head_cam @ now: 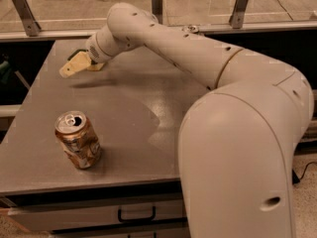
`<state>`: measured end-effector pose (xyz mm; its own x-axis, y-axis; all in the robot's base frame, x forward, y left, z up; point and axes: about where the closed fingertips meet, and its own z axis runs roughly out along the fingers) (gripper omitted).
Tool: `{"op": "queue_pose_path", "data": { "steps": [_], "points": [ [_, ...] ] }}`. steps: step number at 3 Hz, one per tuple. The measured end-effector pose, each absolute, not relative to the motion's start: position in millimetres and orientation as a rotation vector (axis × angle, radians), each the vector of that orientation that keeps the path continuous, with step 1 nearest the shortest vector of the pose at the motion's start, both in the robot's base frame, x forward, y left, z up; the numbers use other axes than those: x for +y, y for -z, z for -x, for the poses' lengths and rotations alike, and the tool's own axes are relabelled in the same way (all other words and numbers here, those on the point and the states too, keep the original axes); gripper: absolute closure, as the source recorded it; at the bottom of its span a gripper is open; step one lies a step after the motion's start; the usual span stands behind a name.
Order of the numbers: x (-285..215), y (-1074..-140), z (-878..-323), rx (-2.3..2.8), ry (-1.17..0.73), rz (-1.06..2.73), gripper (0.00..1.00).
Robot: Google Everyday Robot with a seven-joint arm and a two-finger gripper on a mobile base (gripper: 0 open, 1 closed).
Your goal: Move sponge near green can
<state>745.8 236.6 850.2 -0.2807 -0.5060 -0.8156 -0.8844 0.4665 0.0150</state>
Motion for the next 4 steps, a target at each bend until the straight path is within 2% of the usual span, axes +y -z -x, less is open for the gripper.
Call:
{"op": "queue_pose_path", "data": {
  "steps": [1, 3, 4],
  "points": [
    [216.0, -836.4, -756.1, 1.972, -0.572, 1.139, 0.19],
    [183.7, -858.6, -764.7, 1.884, -0.473, 1.150, 0.65],
    [180.4, -888.9, -745.1, 1.781, -0.438, 1.208, 0.88]
  ]
}}
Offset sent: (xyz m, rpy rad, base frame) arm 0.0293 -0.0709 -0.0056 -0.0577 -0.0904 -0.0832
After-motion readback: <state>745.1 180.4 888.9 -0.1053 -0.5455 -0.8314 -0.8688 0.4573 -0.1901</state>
